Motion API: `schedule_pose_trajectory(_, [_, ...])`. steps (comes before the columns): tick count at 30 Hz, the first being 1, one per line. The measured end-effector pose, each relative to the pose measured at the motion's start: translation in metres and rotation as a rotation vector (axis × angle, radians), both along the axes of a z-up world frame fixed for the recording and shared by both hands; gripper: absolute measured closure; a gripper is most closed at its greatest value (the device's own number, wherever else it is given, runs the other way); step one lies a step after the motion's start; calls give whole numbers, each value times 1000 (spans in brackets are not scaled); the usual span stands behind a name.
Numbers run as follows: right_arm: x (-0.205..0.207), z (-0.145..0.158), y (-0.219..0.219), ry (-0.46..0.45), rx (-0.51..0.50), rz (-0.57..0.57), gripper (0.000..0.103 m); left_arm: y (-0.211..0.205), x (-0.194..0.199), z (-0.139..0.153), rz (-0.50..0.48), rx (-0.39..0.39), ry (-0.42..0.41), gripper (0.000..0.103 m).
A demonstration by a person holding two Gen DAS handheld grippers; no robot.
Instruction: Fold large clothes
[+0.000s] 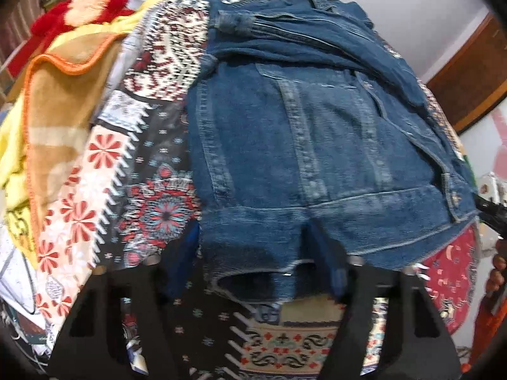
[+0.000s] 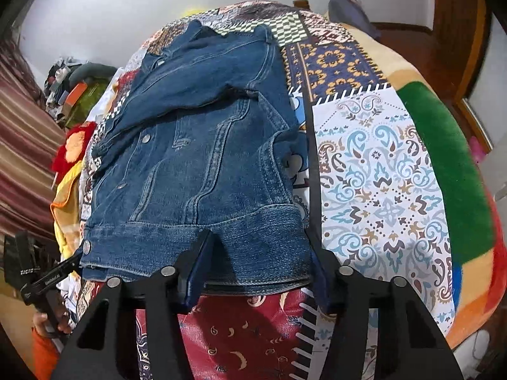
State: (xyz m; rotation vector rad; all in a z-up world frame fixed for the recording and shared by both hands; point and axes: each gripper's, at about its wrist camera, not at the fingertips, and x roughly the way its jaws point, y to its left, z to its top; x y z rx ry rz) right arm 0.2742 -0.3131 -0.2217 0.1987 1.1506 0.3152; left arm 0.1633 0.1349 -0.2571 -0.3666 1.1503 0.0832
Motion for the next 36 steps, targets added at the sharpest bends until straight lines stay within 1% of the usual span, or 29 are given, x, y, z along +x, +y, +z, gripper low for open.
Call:
schedule_pose_trajectory(2, [-2,3,2,-24,-24,10,66,-3,0,3,-13,26,-15,51])
schedule_pose_trajectory(3, [-4,5,3,-39,-29,18,74,-3,0,4,-12,45,-19,60])
schedule_pose_trajectory(4, [-5,7,3,-52,-38,21,78,-3,0,5,-7,63,-20,70])
schedule_pose_trajectory(6, [-7,12,5,-86,-55,32,86,1,0,7,3,55,-28,73])
schedule_pose_trajectory(7, [-7,14,6,-97,-60,33,87,3,0,9,7,45,-35,76])
schedule_pose_trajectory(9, [-5,19,6,-116,-56,30,89,4,1,15,11,55,-58,79])
schedule_pose_trajectory(11, [0,25,8,-135,-56,40,91,3,3,27,8,84,-94,80])
schedule_pose_trajectory(13, [8,36,13,-168,-62,56,91,5,9,38,9,85,-122,81])
schedule_pose_trajectory(17, [32,62,26,-227,-46,106,93,13,29,70,-8,95,-197,82])
schedule_pose_trajectory(20, [50,81,40,-289,-57,132,94,14,55,99,-34,135,-272,83])
schedule_pose_trajectory(22, [67,97,51,-342,-71,134,94,17,69,115,-42,132,-326,83])
schedule_pose_trajectory(24, [82,108,56,-372,-70,132,94,21,89,129,-45,128,-364,84])
schedule_pose_trajectory(26, [107,120,65,-406,-83,125,94,25,113,139,-44,147,-383,84])
schedule_pose_trajectory(29, [140,132,77,-439,-100,118,94,32,156,148,-51,215,-393,84])
schedule_pose_trajectory(31, [171,141,88,-446,-110,100,94,40,191,155,-49,260,-401,84])
schedule_pose_trajectory(33, [194,149,97,-477,-133,81,94,49,214,160,-33,260,-405,84])
schedule_pose_trajectory(34, [207,153,101,-489,-137,74,94,58,233,162,-16,253,-399,84])
schedule_pose_trajectory(36, [235,157,109,-501,-143,56,94,72,257,160,9,228,-387,84])
